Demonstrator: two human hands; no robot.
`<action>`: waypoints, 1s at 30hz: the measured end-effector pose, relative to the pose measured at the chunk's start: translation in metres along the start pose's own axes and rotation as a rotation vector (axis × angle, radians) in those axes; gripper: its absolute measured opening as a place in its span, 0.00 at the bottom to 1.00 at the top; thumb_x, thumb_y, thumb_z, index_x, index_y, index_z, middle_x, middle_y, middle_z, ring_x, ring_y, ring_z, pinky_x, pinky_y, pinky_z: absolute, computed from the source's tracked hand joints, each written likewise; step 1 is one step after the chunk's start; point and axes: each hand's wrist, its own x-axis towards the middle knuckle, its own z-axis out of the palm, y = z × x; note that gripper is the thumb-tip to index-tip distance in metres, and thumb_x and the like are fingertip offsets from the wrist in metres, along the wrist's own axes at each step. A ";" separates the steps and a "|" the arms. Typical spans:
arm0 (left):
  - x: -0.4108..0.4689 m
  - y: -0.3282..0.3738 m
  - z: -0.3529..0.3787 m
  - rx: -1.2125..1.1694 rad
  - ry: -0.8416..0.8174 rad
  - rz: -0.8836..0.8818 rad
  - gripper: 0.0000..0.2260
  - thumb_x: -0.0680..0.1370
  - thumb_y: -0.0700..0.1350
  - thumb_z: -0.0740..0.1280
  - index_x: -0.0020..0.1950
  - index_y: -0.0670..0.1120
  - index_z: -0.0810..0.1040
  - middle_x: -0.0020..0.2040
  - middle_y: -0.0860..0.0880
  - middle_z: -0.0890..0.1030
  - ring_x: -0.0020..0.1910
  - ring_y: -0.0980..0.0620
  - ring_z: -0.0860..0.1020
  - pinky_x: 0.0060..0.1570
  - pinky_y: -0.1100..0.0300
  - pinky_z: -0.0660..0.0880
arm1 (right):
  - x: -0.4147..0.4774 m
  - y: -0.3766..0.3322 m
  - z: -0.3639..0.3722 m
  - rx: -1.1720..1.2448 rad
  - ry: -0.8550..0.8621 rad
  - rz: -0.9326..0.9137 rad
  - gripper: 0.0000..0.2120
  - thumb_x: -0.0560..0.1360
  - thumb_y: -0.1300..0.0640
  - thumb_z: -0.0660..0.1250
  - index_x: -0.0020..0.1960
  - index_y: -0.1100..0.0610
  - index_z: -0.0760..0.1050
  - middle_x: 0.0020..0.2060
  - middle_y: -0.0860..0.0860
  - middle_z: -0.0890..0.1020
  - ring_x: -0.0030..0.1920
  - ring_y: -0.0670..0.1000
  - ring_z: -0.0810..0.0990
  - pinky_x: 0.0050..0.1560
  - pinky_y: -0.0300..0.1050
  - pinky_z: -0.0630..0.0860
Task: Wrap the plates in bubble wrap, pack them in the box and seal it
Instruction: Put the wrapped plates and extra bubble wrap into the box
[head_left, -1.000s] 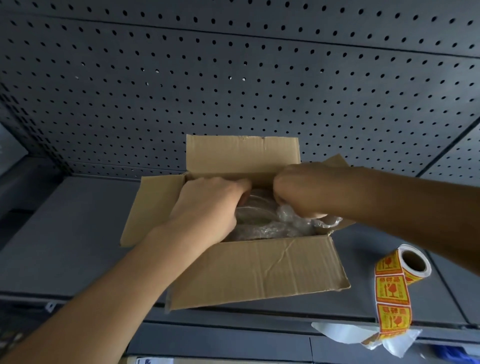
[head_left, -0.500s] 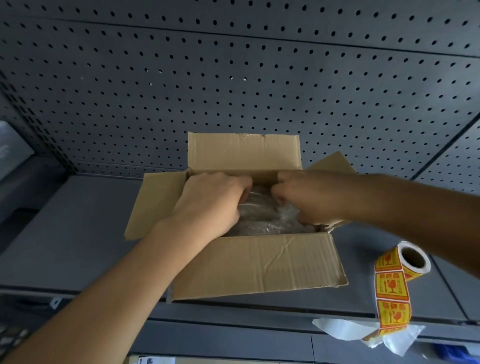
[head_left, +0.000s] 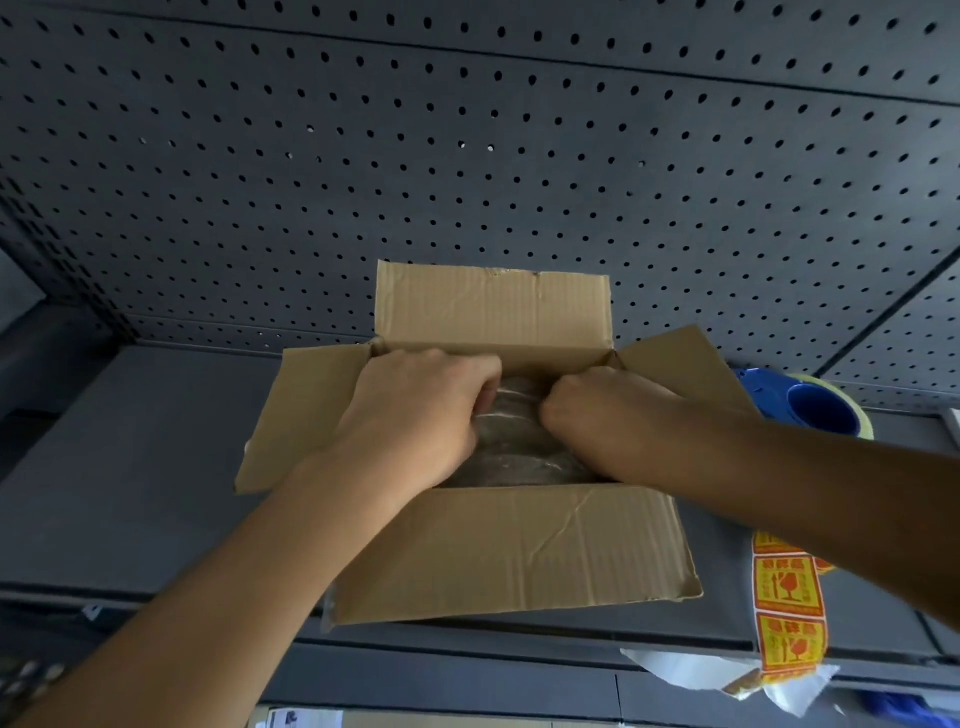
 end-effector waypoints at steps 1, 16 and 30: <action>0.001 0.000 0.000 0.003 0.000 0.002 0.10 0.78 0.47 0.70 0.44 0.58 0.71 0.38 0.56 0.80 0.36 0.57 0.75 0.29 0.65 0.58 | 0.000 0.000 -0.001 -0.010 0.009 0.001 0.06 0.76 0.64 0.66 0.50 0.57 0.81 0.47 0.54 0.82 0.47 0.55 0.83 0.51 0.52 0.81; -0.001 0.001 -0.001 0.016 -0.019 -0.006 0.09 0.78 0.49 0.69 0.45 0.59 0.69 0.37 0.57 0.77 0.36 0.55 0.74 0.29 0.65 0.58 | -0.022 0.010 -0.026 0.188 -0.192 0.076 0.13 0.77 0.69 0.63 0.37 0.57 0.76 0.31 0.51 0.78 0.28 0.47 0.75 0.27 0.37 0.72; -0.007 -0.006 -0.017 -0.180 -0.117 -0.010 0.11 0.80 0.55 0.68 0.62 0.58 0.73 0.56 0.60 0.81 0.52 0.59 0.79 0.47 0.63 0.76 | -0.031 0.007 -0.022 0.114 -0.074 0.046 0.08 0.79 0.59 0.63 0.50 0.51 0.80 0.41 0.49 0.80 0.37 0.47 0.76 0.37 0.41 0.74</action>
